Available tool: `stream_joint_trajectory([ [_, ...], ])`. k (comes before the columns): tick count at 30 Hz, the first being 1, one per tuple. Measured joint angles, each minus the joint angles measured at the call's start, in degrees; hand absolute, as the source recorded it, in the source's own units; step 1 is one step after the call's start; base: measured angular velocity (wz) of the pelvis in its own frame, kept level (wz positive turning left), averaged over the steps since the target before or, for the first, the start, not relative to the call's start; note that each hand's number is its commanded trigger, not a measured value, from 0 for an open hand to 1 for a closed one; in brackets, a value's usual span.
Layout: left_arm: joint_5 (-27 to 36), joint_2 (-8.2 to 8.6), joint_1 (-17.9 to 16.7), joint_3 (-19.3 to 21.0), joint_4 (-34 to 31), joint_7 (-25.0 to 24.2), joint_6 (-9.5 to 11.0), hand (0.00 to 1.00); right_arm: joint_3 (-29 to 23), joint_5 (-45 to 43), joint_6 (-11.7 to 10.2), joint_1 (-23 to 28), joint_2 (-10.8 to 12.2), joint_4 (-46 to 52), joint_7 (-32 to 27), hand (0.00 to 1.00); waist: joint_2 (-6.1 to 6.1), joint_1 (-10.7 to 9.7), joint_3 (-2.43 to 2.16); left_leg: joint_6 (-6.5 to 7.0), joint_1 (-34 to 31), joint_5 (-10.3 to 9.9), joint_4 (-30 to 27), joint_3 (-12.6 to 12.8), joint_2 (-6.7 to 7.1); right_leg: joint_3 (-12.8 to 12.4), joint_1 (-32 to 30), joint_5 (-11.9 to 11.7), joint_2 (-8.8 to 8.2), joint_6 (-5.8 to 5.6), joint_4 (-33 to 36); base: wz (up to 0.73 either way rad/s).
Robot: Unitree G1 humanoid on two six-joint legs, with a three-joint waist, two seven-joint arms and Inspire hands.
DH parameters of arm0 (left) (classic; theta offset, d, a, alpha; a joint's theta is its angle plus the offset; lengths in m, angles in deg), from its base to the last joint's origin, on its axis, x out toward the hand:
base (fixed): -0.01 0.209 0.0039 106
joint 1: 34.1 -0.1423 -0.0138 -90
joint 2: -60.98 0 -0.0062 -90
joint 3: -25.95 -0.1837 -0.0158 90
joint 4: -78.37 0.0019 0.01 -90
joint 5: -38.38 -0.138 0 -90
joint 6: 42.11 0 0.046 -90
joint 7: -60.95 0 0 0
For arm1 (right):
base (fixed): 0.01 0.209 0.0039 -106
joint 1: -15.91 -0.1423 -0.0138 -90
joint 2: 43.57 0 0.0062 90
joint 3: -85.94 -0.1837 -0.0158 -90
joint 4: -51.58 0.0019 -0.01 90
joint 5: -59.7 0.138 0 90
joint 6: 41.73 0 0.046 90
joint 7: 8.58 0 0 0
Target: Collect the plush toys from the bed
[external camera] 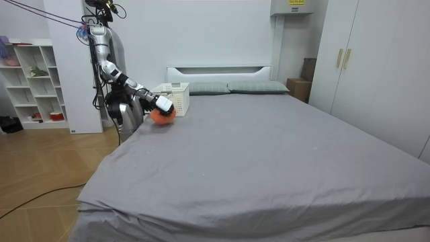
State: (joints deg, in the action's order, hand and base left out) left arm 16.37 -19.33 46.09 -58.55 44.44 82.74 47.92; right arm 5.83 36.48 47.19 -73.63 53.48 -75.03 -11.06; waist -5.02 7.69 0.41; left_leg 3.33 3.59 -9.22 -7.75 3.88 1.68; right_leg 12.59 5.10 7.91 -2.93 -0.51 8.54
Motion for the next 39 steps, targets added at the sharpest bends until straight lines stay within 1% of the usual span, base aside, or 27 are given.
stream_joint_trajectory([
  [2,0.00,-0.19,0.02,0.47,0.01,0.00,-0.01,0.00,-0.03,-0.04,-0.12,0.00,-0.17,4.56,-0.08,1.00,-0.07,-0.39,-0.03,0.00,0.01,0.00,0.00,0.02,-0.01,0.00,-0.02,0.00,0.01,-0.01,0.00,0.00],
  [3,0.00,-0.23,0.12,0.49,0.01,0.00,0.01,0.00,-0.04,-0.02,-0.32,-0.03,-0.25,6.00,-0.39,1.00,-0.22,-0.71,-0.14,0.00,0.05,0.00,0.00,-0.01,-0.02,0.05,0.05,0.01,0.01,-0.02,-0.01,0.00],
  [4,0.00,-0.26,0.13,0.49,0.01,0.00,0.02,0.00,-0.05,-0.01,-0.45,-0.11,-0.25,6.36,-0.61,1.00,-0.23,-0.74,-0.14,0.00,0.07,0.00,0.00,-0.01,-0.02,0.06,0.07,0.01,0.01,-0.02,-0.01,0.00],
  [5,0.00,-0.35,0.13,0.49,0.04,0.00,0.03,0.00,-0.05,0.00,-0.63,-0.33,-0.25,6.59,-0.76,1.00,-0.52,-0.94,-0.29,0.00,0.09,0.00,-0.01,0.06,-0.02,0.09,0.08,0.01,0.01,-0.02,-0.01,0.00],
  [7,0.01,-0.60,0.03,0.48,0.03,-0.01,0.03,0.00,-0.05,0.22,-0.63,-0.32,-0.26,7.08,-0.76,1.00,-0.61,-1.03,-0.30,0.00,0.11,0.00,-0.10,0.28,-0.02,0.01,0.09,0.01,0.02,-0.02,-0.01,0.00],
  [11,-0.04,-1.19,-0.08,0.53,0.10,0.03,0.03,0.00,-0.88,0.47,-0.49,-0.30,-0.96,10.92,-0.64,1.00,-0.60,-1.17,-0.19,0.01,0.35,0.00,-0.02,0.55,-0.04,-0.60,0.07,0.02,0.02,-0.03,0.07,-0.06],
  [12,-0.04,-1.23,-0.07,0.55,0.10,0.06,0.03,0.00,-1.79,0.49,-0.49,-0.30,-1.01,12.83,-0.65,1.00,-0.29,-1.22,0.02,0.01,0.41,0.00,-0.02,0.61,-0.04,-0.84,0.07,0.02,0.03,-0.03,0.07,-0.06],
  [13,-0.04,-1.24,-0.06,0.55,0.09,0.08,0.03,0.00,-2.25,0.49,-0.50,-0.31,-1.01,13.63,-0.67,1.00,-0.31,-1.26,0.01,0.01,0.43,0.00,-0.01,0.64,-0.05,-0.87,0.07,0.02,0.03,-0.03,0.07,0.00],
  [14,-0.05,-1.28,-0.05,0.55,0.06,0.12,0.02,0.00,-2.87,0.49,-0.51,-0.31,-1.27,15.24,-0.78,1.00,-0.17,-1.32,0.09,0.00,0.47,0.00,0.00,0.65,-0.07,-0.89,0.08,0.02,0.05,-0.03,0.08,0.00],
  [17,-0.07,-1.34,-0.02,0.55,0.00,0.17,0.00,0.00,-3.48,0.52,-0.50,-0.31,-2.05,17.03,-1.04,1.00,-0.10,-1.21,0.13,0.00,0.62,-0.01,0.01,0.66,-0.11,-0.91,0.20,0.02,0.09,-0.02,0.08,0.00],
  [18,-0.07,-1.34,-0.01,0.55,-0.04,0.17,-0.04,0.00,-3.64,0.46,-0.31,-0.31,-2.10,17.65,-1.06,1.00,-0.34,-1.11,-0.02,0.00,0.65,-0.01,0.00,0.76,-0.11,-1.11,0.16,0.02,0.11,-0.02,0.10,-0.03],
  [19,-0.07,-1.34,-0.01,0.55,-0.03,0.17,-0.04,0.00,-3.65,0.49,-0.16,-0.31,-2.10,18.14,-1.03,1.00,-0.29,-1.01,0.02,0.00,0.66,-0.01,-0.01,0.77,-0.11,-1.15,0.15,0.02,0.11,-0.02,0.11,-0.04],
  [23,-0.08,-1.33,0.05,1.45,0.06,0.13,-0.05,0.00,-3.70,0.53,0.33,-0.16,-2.24,25.12,0.16,1.00,-0.11,-1.02,0.13,0.00,0.69,-0.01,0.01,0.86,-0.11,-1.34,0.03,0.02,0.13,-0.02,0.15,-0.02],
  [27,-0.11,-1.34,0.19,1.59,0.08,0.10,-0.04,0.00,-3.87,0.48,0.23,-0.19,-2.32,31.69,0.18,1.00,0.05,-0.93,0.20,0.01,0.67,-0.01,0.06,0.82,-0.10,-1.33,-0.05,0.02,0.12,-0.02,0.14,0.00],
  [31,-0.04,-1.33,0.21,1.58,0.54,0.15,-0.04,0.00,-3.84,0.94,0.34,-0.19,-2.33,33.68,1.25,1.00,-0.04,-0.76,0.02,0.01,0.55,-0.01,0.11,0.80,-0.10,-1.34,-0.15,0.01,0.12,-0.03,0.14,0.00],
  [32,-0.05,-1.34,0.29,1.58,0.99,0.15,-0.10,0.00,-3.84,0.94,0.67,-0.22,-2.33,34.50,1.87,1.00,-0.05,-0.62,-0.03,0.01,0.47,-0.01,0.12,0.80,-0.10,-1.33,-0.23,0.01,0.11,-0.03,0.14,0.00],
  [33,-0.03,-1.34,0.32,1.56,1.18,0.14,-0.21,0.00,-3.84,1.00,0.99,-0.29,-2.33,35.41,2.26,1.00,-0.24,-0.62,-0.17,0.01,0.36,-0.01,0.10,0.80,-0.10,-1.30,-0.32,0.01,0.11,-0.03,0.15,0.00],
  [34,-0.03,-1.34,0.32,1.55,1.18,0.12,-0.28,0.00,-3.84,1.05,1.09,-0.40,-2.33,35.73,2.45,1.00,-0.16,-0.62,-0.12,0.01,0.29,-0.01,0.09,0.80,-0.11,-1.29,-0.37,0.01,0.11,-0.02,0.15,0.00],
  [35,-0.09,-1.33,0.37,1.54,1.11,0.05,-0.41,0.00,-3.84,1.04,1.50,-0.51,-2.34,36.70,2.84,1.00,-0.39,-0.59,-0.30,0.01,0.17,-0.01,0.06,0.80,-0.11,-1.22,-0.47,0.01,0.10,-0.02,0.16,0.00],
  [36,-0.10,-1.33,0.38,1.54,1.05,0.04,-0.43,0.00,-3.84,1.05,1.71,-0.51,-2.34,37.37,3.03,1.00,-0.38,-0.50,-0.30,0.01,0.14,-0.01,0.06,0.80,-0.11,-1.19,-0.52,0.01,0.10,-0.02,0.15,0.00],
  [39,-0.05,-1.27,0.73,1.54,1.03,0.04,-0.44,0.00,-3.74,2.79,1.83,-1.13,-2.29,39.92,3.18,1.00,-0.47,0.40,-0.37,0.01,0.23,0.00,0.09,0.88,-0.11,-1.37,-0.54,0.01,0.12,-0.02,0.15,0.00],
])
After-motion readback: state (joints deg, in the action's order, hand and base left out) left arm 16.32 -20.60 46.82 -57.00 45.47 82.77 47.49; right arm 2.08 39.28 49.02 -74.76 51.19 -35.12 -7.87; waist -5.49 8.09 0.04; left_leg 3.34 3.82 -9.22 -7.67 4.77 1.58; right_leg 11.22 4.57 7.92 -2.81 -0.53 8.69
